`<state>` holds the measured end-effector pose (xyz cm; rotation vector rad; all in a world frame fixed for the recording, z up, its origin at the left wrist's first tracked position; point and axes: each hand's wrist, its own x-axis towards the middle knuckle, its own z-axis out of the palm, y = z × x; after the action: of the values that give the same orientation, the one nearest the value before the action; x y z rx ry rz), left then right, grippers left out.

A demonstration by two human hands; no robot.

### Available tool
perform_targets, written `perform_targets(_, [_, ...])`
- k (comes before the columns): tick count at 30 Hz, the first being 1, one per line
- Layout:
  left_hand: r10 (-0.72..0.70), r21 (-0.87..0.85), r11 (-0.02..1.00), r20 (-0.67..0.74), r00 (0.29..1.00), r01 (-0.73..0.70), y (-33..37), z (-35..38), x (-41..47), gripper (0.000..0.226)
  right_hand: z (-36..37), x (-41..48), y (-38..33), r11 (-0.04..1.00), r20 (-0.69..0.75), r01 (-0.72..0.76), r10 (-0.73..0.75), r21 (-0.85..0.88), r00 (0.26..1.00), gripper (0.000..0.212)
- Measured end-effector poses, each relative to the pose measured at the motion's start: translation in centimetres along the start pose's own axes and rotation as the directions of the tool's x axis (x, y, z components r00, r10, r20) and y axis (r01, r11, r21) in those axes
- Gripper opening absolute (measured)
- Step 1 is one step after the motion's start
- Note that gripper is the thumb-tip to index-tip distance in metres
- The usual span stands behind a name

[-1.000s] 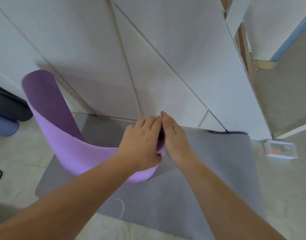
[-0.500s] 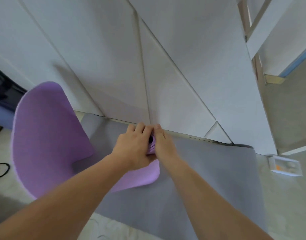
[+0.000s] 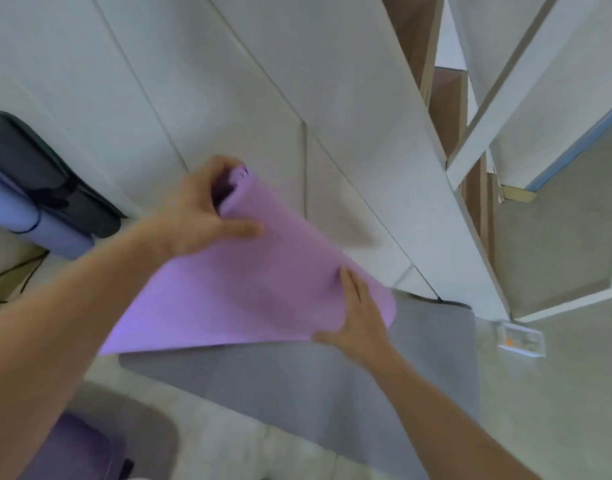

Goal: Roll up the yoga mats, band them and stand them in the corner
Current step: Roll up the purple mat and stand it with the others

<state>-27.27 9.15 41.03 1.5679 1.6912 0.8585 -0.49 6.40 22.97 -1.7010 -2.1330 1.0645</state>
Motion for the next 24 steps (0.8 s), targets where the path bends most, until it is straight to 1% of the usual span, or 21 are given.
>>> perform_targets(2, [-0.005,-0.127,0.992,-0.083,0.997,-0.005,3.7,-3.4,-1.7,0.074,-4.6,-0.9,-2.8,0.984,-0.060,0.085,-0.096,-0.155,0.994,0.142])
perform_targets(3, [-0.002,-0.190,0.982,-0.128,0.992,-0.022,5.5,-5.0,-2.7,0.071,-7.0,-1.2,-4.1,0.963,-0.078,0.137,-0.159,-0.230,0.984,0.145])
perform_targets(5, [-0.018,-0.281,0.959,-0.207,0.978,-0.042,8.4,-7.8,-4.9,0.060,-12.1,-1.9,-7.0,0.909,-0.098,0.217,-0.267,-0.357,0.959,0.147])
perform_targets(6, [-0.029,-0.332,0.942,-0.230,0.973,-0.050,9.6,-9.1,-6.1,0.061,-14.6,-2.3,-8.3,0.874,-0.101,0.248,-0.316,-0.418,0.943,0.146])
perform_targets(7, [-0.042,-0.377,0.925,-0.245,0.969,-0.055,10.6,-10.3,-7.3,0.065,-17.0,-2.8,-9.8,0.838,-0.096,0.266,-0.351,-0.477,0.931,0.146])
perform_targets(9, [-0.081,-0.443,0.895,-0.261,0.962,-0.045,12.4,-12.4,-9.9,0.082,-21.3,-4.1,-13.1,0.773,-0.083,0.287,-0.400,-0.565,0.913,0.145])
perform_targets(10, [-0.101,-0.471,0.881,-0.269,0.958,-0.039,13.0,-13.1,-11.4,0.088,-23.0,-5.1,-14.7,0.744,-0.065,0.303,-0.420,-0.595,0.905,0.146])
perform_targets(12, [-0.124,-0.511,0.858,-0.304,0.944,-0.053,14.1,-14.2,-14.0,0.087,-25.5,-7.1,-17.4,0.695,-0.038,0.337,-0.464,-0.635,0.885,0.146])
perform_targets(13, [-0.136,-0.530,0.846,-0.320,0.938,-0.059,14.5,-14.4,-15.1,0.079,-26.5,-8.0,-18.5,0.671,-0.022,0.353,-0.482,-0.651,0.876,0.144])
perform_targets(16, [-0.143,-0.577,0.812,-0.345,0.927,-0.090,14.7,-15.2,-17.6,0.037,-28.8,-10.4,-21.5,0.588,0.010,0.388,-0.542,-0.709,0.840,0.136])
perform_targets(17, [-0.155,-0.587,0.805,-0.343,0.927,-0.083,14.8,-15.6,-18.3,0.032,-29.3,-11.1,-22.4,0.566,0.020,0.399,-0.559,-0.721,0.829,0.133])
perform_targets(19, [-0.157,-0.609,0.789,-0.338,0.928,-0.088,15.0,-16.7,-19.2,0.031,-30.1,-12.4,-23.9,0.548,0.020,0.409,-0.580,-0.729,0.814,0.129])
perform_targets(22, [-0.154,-0.636,0.766,-0.323,0.934,-0.094,15.1,-18.2,-19.5,0.041,-30.5,-13.5,-25.8,0.533,0.000,0.392,-0.593,-0.750,0.805,0.126])
perform_targets(24, [-0.166,-0.668,0.740,-0.292,0.942,-0.077,15.1,-19.2,-19.3,0.038,-30.4,-13.7,-27.0,0.527,-0.011,0.374,-0.589,-0.763,0.808,0.119])
